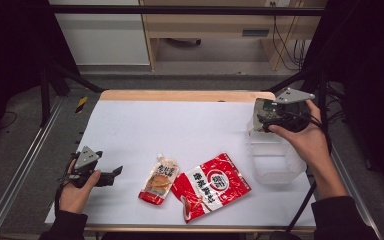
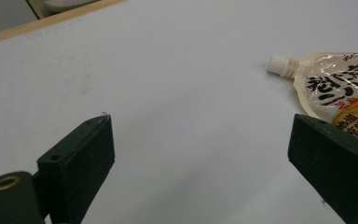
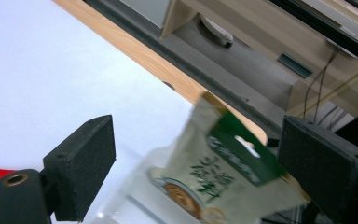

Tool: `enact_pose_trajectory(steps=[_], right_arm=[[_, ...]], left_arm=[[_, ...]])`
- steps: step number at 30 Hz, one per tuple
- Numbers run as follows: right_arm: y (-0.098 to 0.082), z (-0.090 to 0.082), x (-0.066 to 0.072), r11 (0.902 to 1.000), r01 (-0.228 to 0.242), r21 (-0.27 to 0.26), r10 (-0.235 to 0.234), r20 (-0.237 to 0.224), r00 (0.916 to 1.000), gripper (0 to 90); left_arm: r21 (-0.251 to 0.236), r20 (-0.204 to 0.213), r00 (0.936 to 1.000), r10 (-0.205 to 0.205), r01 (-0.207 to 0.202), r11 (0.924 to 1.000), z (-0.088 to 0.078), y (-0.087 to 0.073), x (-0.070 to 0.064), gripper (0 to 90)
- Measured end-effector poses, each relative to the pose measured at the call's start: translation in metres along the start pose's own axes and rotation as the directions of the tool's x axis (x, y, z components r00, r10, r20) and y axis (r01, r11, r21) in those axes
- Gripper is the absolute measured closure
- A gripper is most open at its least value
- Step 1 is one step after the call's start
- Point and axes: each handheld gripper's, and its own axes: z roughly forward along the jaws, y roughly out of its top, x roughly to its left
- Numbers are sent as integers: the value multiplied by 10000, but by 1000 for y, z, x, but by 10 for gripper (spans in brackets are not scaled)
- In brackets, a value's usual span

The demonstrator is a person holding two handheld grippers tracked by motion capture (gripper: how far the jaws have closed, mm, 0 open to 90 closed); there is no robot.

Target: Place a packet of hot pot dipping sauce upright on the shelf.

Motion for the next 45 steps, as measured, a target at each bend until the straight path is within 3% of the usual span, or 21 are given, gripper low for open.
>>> enact_pose_trajectory(steps=[3,4,5,6,7,9,16,23,33,45], right_arm=[[6,-1,21,9999,106,-98,-109,-273,9996,138],[6,-1,21,9999,106,-98,-109,-273,9996,138],[9,-1,38,9994,264,-229,-277,-582,9979,138],[9,-1,38,9994,264,-229,-277,-582,9979,138],[13,0,55,9987,389,-328,-415,-846,9956,157],[16,3,71,9984,442,-361,-479,-1106,9927,162],[22,15,124,9963,823,-233,-854,-2097,9740,193],[25,32,160,9942,1078,51,-1018,-2856,9529,220],[21,51,189,9919,1154,523,-887,-3638,9273,303],[23,67,205,9861,1102,1246,-493,-4138,9090,429]], left_arm=[[-88,102,9999,98,-97,9999,-1,2,-4,71],[-88,102,9999,98,-97,9999,-1,2,-4,71],[-50,165,9997,153,-153,9999,-1,2,-7,70],[-50,165,9997,153,-153,9999,-1,2,-7,70],[-61,235,9995,201,-200,9998,-1,3,-9,70],[-77,291,9992,280,-278,9996,-2,3,-12,70],[-41,449,9977,517,-515,9987,-2,5,-20,68],[75,494,9964,689,-694,9976,-2,4,-28,68],[138,439,9969,657,-664,9977,-1,4,-27,68],[164,427,9966,710,-718,9973,0,4,-26,68]])
